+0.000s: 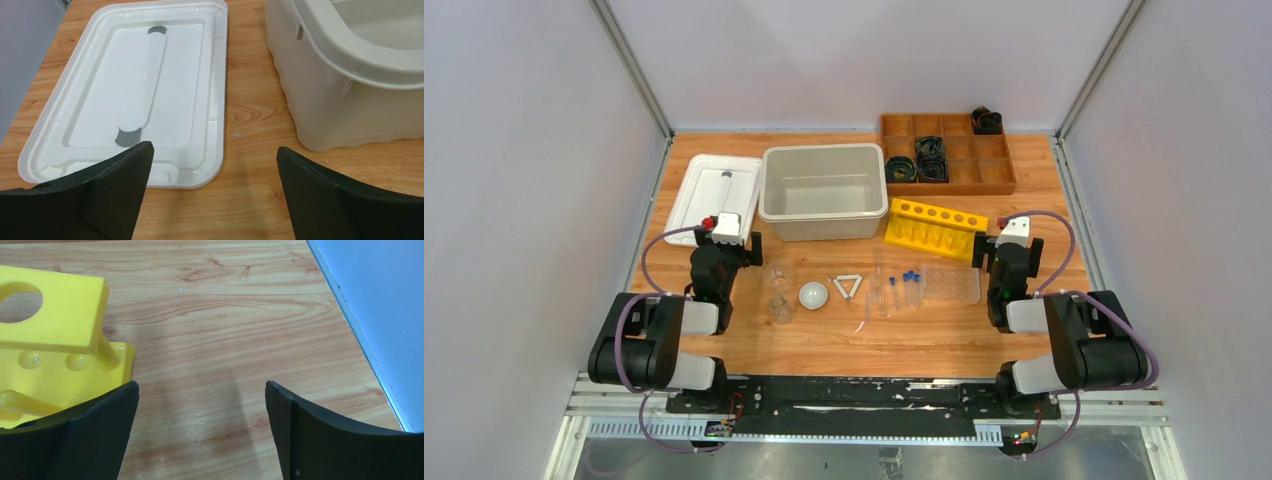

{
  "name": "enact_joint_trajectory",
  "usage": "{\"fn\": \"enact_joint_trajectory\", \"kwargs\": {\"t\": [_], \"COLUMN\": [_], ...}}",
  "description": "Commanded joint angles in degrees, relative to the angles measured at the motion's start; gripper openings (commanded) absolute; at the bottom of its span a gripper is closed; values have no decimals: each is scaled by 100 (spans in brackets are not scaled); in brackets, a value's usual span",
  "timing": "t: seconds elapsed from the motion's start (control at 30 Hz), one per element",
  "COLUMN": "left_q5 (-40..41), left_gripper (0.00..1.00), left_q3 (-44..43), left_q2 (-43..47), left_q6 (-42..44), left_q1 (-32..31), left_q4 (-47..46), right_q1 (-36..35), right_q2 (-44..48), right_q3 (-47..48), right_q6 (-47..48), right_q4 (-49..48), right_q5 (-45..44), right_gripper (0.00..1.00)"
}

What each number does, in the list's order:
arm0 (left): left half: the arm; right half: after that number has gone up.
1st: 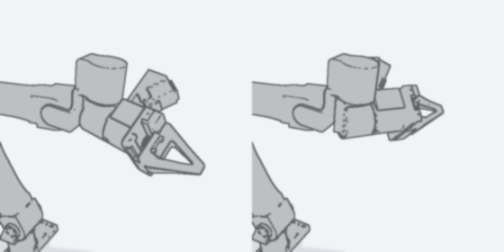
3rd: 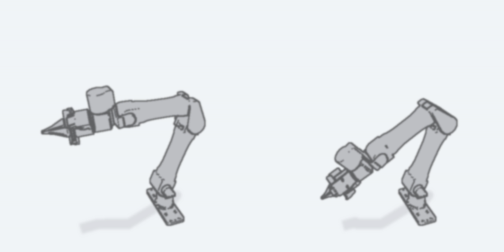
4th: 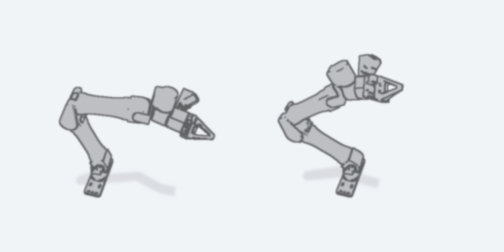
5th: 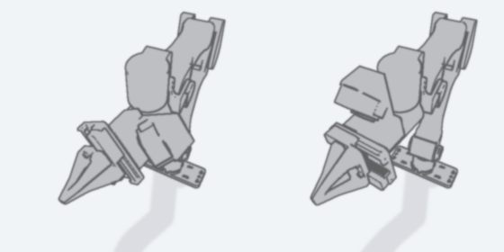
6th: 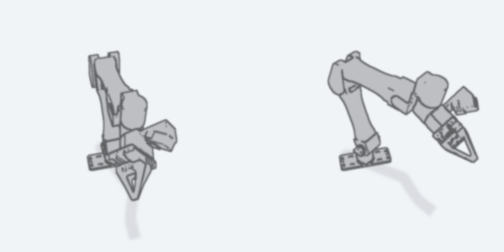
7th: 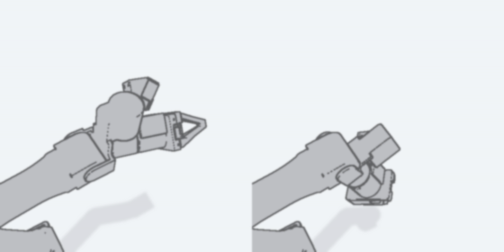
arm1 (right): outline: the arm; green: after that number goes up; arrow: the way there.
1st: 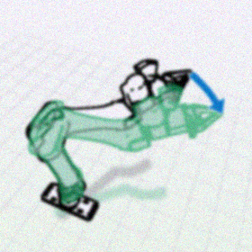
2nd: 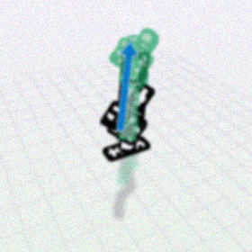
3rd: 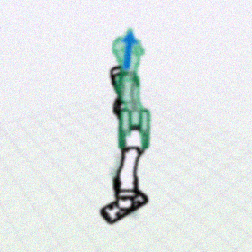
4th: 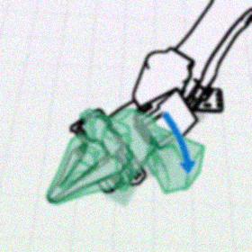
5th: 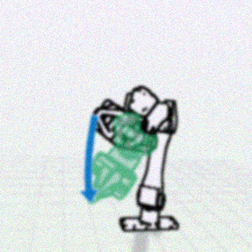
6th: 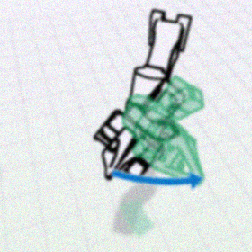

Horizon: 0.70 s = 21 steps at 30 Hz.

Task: Organize the chemistry lab equipment

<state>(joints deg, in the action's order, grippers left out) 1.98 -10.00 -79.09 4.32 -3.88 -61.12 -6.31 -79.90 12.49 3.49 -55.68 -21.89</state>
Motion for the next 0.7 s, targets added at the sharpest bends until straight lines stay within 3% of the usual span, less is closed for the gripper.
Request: {"fn": "enact_joint_trajectory", "kwargs": {"t": [0.0, 0.2, 0.33, 0.43, 0.57, 0.67], "left_q5": [83, 83, 73, 154, 239, -47], "left_gripper": [100, 100, 100, 100, 100, 100], "left_q3": [-63, -68, -44, -259, -1116, -1430], "left_q2": [61, 63, 116, 588, 1324, 1838], "left_q6": [16, 17, 47, 8, 254, 187], "left_q1": [28, 28, 28, 36, 40, 259], "left_q4": [-137, -132, -180, 657, 2984, 4028], "right_q1": [80, 92, 71, 77, 71, 72], "right_q2": [1, 135, 725, 1592, 2594, 2986], "right_q3": [96, 99, 76, 535, 1334, 1871], "right_q6": [21, -22, -2, -282, -1235, -1585], "right_q4": [-105, -48, 321, 1992, 4365, 5431], "right_q5": [18, -52, -313, -409, -516, -281], "right_gripper": [100, 100, 100, 100, 100, 100]}}
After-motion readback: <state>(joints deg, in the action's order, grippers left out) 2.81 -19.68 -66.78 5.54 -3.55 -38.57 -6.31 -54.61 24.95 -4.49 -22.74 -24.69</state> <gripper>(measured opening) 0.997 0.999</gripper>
